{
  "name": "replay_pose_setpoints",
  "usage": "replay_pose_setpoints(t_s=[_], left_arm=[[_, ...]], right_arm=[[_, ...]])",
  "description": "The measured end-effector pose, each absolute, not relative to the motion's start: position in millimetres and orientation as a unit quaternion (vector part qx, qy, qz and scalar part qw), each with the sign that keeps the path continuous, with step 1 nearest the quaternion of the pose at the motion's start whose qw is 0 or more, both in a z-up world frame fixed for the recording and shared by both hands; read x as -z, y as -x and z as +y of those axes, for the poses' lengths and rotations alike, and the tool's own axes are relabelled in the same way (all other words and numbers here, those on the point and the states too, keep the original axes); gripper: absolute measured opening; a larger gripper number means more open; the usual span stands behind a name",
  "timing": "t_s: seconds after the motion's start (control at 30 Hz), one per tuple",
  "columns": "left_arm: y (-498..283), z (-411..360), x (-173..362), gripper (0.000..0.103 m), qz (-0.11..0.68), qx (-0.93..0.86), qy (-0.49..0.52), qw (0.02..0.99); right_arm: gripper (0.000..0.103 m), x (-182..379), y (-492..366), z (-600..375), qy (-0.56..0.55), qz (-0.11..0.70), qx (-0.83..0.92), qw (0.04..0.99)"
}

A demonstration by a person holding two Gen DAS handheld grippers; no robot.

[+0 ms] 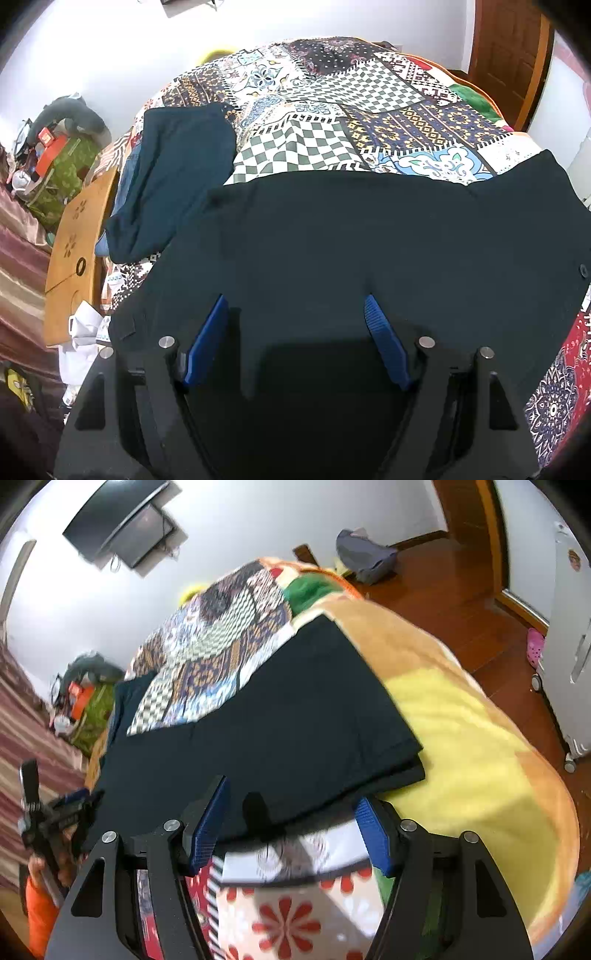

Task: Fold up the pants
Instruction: 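Grasp the trouser hem with the right gripper and fold it toward the left gripper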

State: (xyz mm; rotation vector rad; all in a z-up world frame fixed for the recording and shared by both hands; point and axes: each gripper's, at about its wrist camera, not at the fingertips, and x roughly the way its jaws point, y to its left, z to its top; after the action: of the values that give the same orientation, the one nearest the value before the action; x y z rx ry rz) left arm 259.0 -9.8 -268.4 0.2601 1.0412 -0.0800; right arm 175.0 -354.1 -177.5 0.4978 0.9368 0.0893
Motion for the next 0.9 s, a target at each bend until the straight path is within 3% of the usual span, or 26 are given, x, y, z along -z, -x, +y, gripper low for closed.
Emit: replay_pose_setpoints(t_s=[0.07, 0.13, 0.23, 0.5, 0.9], left_arm=[[-259.5, -12.0, 267.9, 0.076, 0.497, 0.043, -0.12, 0.858], [-259.7, -15.9, 267.4, 0.076, 0.497, 0.048, -0.12, 0.858], [-258.9, -22.3, 266.5, 0.077, 0.495, 0.055, -0.124, 0.858], [-250.3, -34.9, 256.5, 0.082, 0.482, 0.08, -0.123, 0.864], [-222.6, 2.4, 205.9, 0.089, 0.421, 0.074, -0.07, 0.902]], right_arm=[[0.046, 176.4, -179.0, -355.7, -0.226, 0.437, -0.029, 0.87], [0.024, 176.5, -182.5, -360.4, -0.227, 0.432, -0.026, 0.872], [0.01, 174.5, -185.4, -369.2, -0.228, 0.425, -0.028, 0.876], [0.006, 151.6, -188.3, -363.6, -0.182, 0.402, -0.028, 0.897], [0.006, 67.1, -226.3, -294.6, -0.133, 0.319, -0.119, 0.931]])
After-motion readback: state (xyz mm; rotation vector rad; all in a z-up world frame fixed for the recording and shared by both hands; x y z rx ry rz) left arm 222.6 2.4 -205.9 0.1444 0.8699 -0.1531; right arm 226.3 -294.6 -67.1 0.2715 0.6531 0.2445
